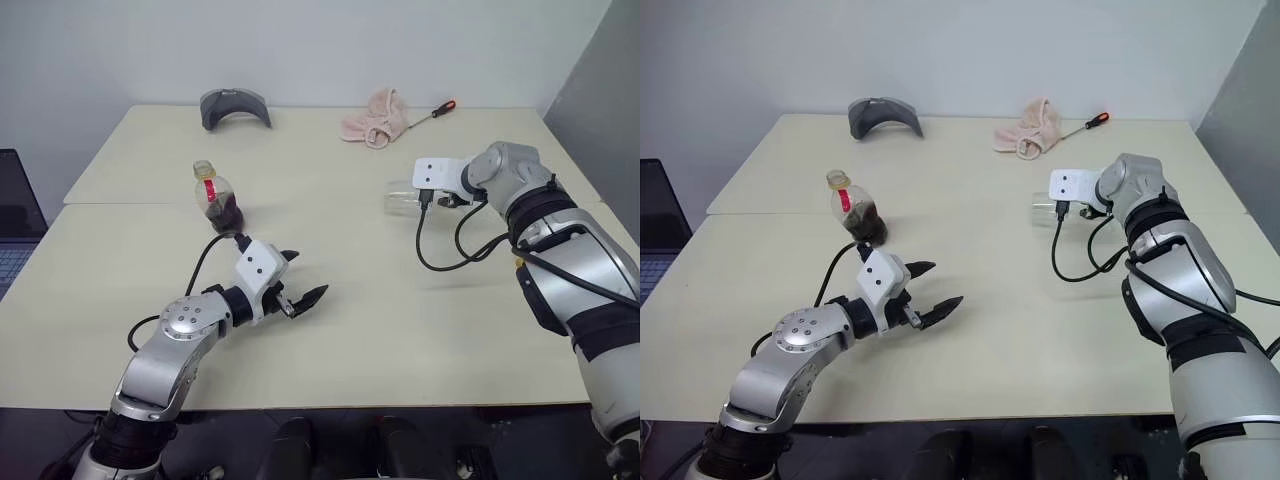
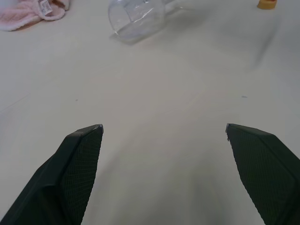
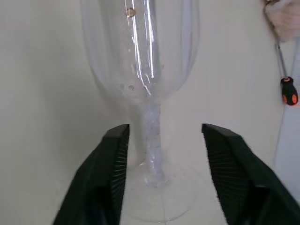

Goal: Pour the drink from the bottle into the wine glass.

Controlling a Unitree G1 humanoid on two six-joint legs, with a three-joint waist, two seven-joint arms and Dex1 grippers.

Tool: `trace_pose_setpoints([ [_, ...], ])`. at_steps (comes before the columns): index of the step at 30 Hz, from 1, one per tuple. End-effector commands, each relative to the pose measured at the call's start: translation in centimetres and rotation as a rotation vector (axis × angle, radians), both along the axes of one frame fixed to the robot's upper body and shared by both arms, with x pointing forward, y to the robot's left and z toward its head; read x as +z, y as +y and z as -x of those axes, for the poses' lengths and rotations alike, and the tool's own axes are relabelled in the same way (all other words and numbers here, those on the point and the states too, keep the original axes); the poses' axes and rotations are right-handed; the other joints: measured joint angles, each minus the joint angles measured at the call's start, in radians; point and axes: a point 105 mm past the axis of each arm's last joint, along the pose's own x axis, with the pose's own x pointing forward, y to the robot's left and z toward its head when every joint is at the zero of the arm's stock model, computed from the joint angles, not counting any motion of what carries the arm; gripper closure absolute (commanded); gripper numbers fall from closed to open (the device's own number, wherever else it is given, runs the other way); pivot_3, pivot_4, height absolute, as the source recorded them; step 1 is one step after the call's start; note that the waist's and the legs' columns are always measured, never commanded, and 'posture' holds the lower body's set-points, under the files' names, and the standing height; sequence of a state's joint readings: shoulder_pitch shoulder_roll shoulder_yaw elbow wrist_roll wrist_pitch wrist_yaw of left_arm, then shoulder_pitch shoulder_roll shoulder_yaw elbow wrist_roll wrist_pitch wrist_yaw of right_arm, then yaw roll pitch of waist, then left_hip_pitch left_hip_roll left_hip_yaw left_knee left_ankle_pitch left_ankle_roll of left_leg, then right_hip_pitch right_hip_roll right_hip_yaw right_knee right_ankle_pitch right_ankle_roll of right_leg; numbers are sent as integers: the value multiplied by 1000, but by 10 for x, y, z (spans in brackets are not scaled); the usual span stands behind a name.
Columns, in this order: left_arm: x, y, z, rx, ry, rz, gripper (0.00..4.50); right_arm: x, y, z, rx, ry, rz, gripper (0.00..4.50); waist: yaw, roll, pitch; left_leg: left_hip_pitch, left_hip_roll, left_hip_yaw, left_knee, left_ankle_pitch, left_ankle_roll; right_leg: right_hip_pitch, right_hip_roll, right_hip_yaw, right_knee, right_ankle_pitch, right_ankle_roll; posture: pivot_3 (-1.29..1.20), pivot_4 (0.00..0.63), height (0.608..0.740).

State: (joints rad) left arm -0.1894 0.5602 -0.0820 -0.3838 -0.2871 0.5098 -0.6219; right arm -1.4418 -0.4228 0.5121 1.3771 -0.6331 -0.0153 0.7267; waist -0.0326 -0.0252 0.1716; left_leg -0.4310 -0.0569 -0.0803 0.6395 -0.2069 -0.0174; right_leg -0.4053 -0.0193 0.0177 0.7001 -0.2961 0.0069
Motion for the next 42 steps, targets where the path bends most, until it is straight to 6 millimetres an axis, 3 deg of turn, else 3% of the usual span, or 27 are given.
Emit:
trace_pose_setpoints([
  [1, 15, -2, -4, 2, -72, 13, 0, 8, 2, -4, -14, -56, -2, 792, 0, 0, 0, 0, 0, 0, 0, 0, 0, 0, 0, 0, 0, 0, 0, 0, 150, 740],
  [3, 16, -1, -4, 14, -78, 18, 0, 0, 1, -5, -27, -63, 9, 140, 0, 0, 0, 0, 0, 0, 0, 0, 0, 0, 0, 0, 0, 0, 0, 0, 150, 740],
  [4, 16, -1, -4, 17, -79, 18, 0, -2, 0, -5, -31, -66, 15, 61, 0, 0, 0, 0, 0, 0, 0, 0, 0, 0, 0, 0, 0, 0, 0, 0, 150, 740],
  [27, 15, 7, 10, 89, -68, 13, 0, -39, -2, -11, -120, -270, 10, 61, -1, 0, 0, 0, 0, 0, 0, 0, 0, 0, 0, 0, 0, 0, 0, 0, 150, 740],
  [30, 17, 9, 12, 102, -68, 9, 0, -42, -3, -10, -130, -292, 10, 669, -1, 0, 0, 0, 0, 0, 0, 0, 0, 0, 0, 0, 1, 0, 0, 0, 150, 740],
  [40, 19, 16, 21, 132, -55, -11, 0, -56, 1, -8, -132, -297, 3, 4171, -2, 0, 0, 1, 0, 1, 0, 0, 0, 0, 0, 0, 1, 0, 0, 0, 150, 740],
  [42, 19, 17, 22, 134, -53, -14, 0, -58, 2, -8, -132, -294, -3, 4355, -2, 0, -1, 1, 0, 0, 0, 0, 0, 1, 1, 0, 1, 0, 0, 0, 150, 740],
])
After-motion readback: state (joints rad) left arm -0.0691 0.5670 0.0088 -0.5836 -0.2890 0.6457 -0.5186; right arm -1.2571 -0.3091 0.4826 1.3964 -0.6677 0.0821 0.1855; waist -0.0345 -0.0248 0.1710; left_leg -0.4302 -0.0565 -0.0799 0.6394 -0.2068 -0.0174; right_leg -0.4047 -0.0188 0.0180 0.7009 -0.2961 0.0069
